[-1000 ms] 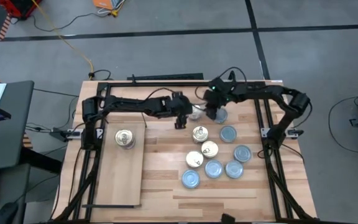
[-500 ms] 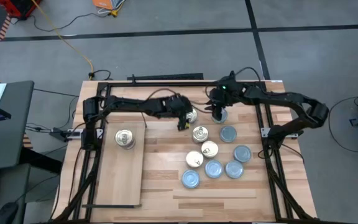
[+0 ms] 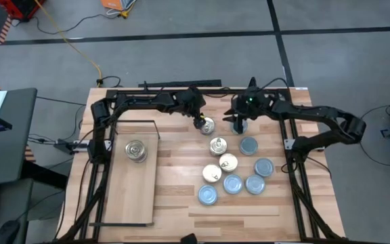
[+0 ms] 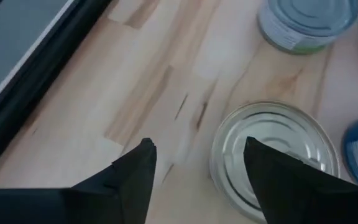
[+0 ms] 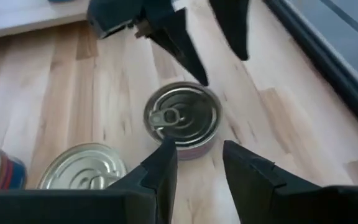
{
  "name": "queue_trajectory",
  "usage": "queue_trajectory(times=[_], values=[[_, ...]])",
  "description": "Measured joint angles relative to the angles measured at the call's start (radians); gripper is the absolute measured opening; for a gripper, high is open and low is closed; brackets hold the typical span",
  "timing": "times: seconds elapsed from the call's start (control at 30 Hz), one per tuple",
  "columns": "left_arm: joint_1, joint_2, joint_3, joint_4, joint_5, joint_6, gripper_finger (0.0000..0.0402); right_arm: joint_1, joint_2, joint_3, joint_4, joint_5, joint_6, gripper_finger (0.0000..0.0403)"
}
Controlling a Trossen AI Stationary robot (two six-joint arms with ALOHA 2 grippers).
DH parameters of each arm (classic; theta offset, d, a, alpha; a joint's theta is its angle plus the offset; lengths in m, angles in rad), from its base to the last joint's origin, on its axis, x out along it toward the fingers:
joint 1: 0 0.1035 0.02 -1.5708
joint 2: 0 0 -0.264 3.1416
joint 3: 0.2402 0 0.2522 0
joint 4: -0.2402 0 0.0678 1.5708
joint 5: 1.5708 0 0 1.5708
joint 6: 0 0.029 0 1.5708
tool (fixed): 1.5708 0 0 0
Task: Stack canned seafood by type on shelf
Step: Stack the blue and pink tuna can on the blue and pink tuna can on the shelf
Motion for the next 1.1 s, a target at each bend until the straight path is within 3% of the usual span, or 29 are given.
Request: queue_trajectory(times=[0.23, 0.5, 0.67, 0.87, 1.1], values=[[0.041, 0.016, -0.006, 0.003, 0.156, 0.007, 0.0213, 0.010, 0.024, 0.000, 0.024, 0.000, 0.026, 0.0157], [0.046, 0.063, -0.007, 0.021, 0.209, 0.021, 0.0181, 0.003, 0.014, 0.000, 0.012, 0.000, 0.044, 0.0157], [0.053, 0.079, -0.008, 0.023, 0.203, -0.008, 0.0130, 0.019, 0.014, 0.000, 0.012, 0.000, 0.044, 0.0157], [0.075, 0.079, -0.008, 0.001, 0.278, -0.063, 0.0021, 0.032, 0.014, 0.000, 0.012, 0.000, 0.044, 0.0157], [0.091, 0.077, -0.006, -0.036, 0.304, -0.128, 0.0001, 0.033, 0.014, 0.001, -0.008, 0.000, 0.043, 0.0157]])
